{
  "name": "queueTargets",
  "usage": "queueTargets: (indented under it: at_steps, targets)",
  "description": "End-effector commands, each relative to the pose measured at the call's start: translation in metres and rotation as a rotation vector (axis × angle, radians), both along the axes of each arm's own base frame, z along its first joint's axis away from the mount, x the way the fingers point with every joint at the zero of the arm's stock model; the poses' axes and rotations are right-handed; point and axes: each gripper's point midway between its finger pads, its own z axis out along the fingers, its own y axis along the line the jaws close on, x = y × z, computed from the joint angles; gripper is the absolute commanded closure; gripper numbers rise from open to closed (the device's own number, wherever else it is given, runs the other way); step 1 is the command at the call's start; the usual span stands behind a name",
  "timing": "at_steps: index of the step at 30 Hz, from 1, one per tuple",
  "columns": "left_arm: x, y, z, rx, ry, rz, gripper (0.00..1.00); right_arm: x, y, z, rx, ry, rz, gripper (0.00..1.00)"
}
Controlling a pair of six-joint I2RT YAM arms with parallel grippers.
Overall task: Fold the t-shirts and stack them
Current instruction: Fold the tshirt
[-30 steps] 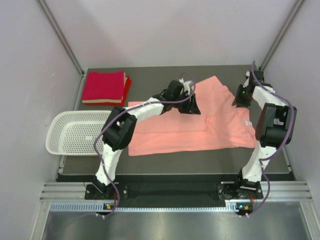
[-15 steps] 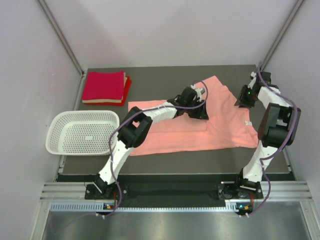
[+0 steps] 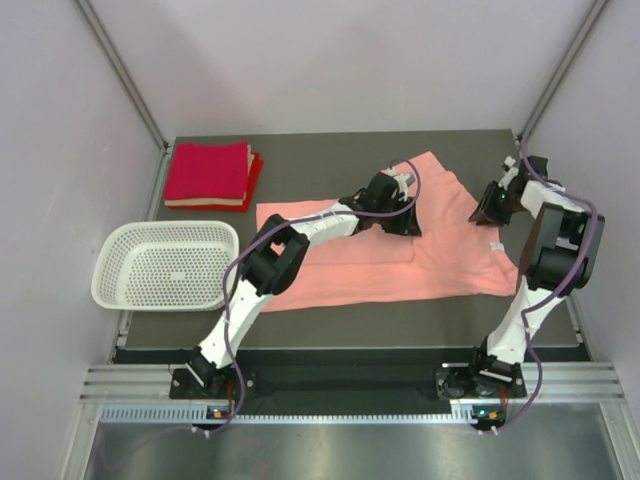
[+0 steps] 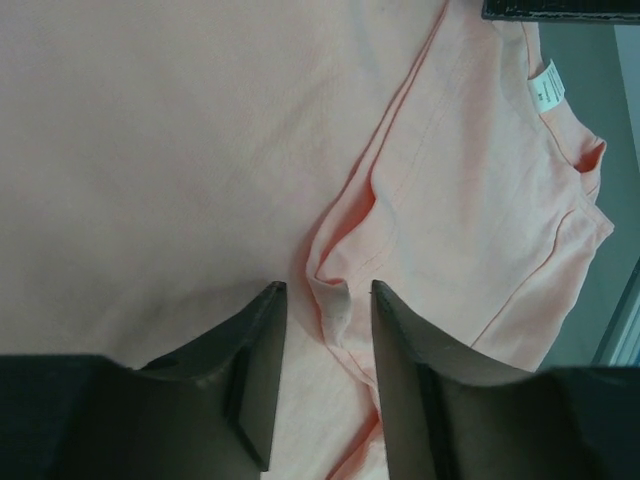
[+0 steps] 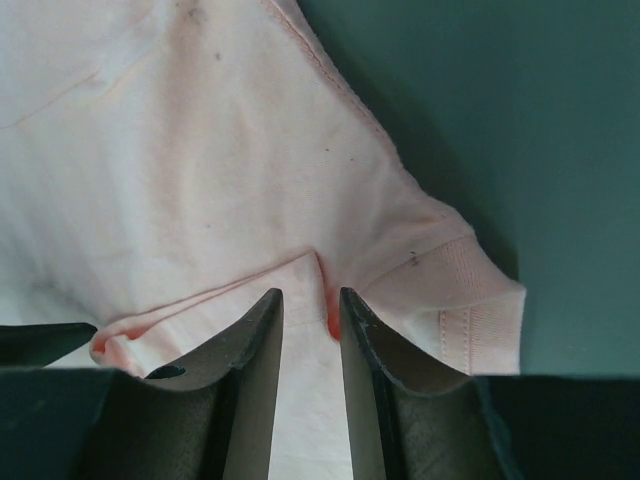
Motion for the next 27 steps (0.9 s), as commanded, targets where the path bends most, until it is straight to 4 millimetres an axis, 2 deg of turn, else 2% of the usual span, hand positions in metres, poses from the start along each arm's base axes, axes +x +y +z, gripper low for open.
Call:
queueTargets:
  at_steps: [1, 4, 5, 7, 8, 11, 12, 16, 27]
  targets:
    - [0.003, -0.014, 0.019, -0.050, -0.042, -0.020, 0.60, 0.006, 0.002, -0.001, 0.022, -0.033, 0.034, 0.70]
    - [0.003, -0.014, 0.021, -0.055, -0.042, -0.025, 0.67, 0.005, 0.003, -0.005, 0.028, -0.026, 0.035, 0.71]
    - [0.003, -0.014, 0.021, -0.056, -0.043, -0.025, 0.74, 0.005, 0.003, -0.006, 0.029, -0.023, 0.035, 0.71]
    - [0.002, -0.014, 0.022, -0.057, -0.041, -0.026, 0.80, 0.005, 0.003, -0.009, 0.030, -0.016, 0.033, 0.72]
    - [0.002, -0.015, 0.022, -0.057, -0.041, -0.026, 0.88, 0.005, 0.004, -0.009, 0.033, -0.017, 0.035, 0.72]
    - [0.002, -0.015, 0.024, -0.062, -0.038, -0.027, 1.00, 0.009, 0.005, -0.006, 0.042, -0.035, 0.043, 0.79]
    - [0.001, -0.015, 0.024, -0.062, -0.034, -0.025, 1.00, 0.011, 0.007, -0.003, 0.049, -0.050, 0.049, 0.84]
    - [0.001, -0.014, 0.029, -0.067, -0.029, -0.015, 1.00, 0.018, 0.013, 0.008, 0.033, -0.101, 0.077, 0.93]
    - [0.009, 0.003, 0.041, -0.040, -0.066, 0.091, 1.00, 0.015, 0.019, 0.010, 0.027, -0.140, 0.102, 1.00]
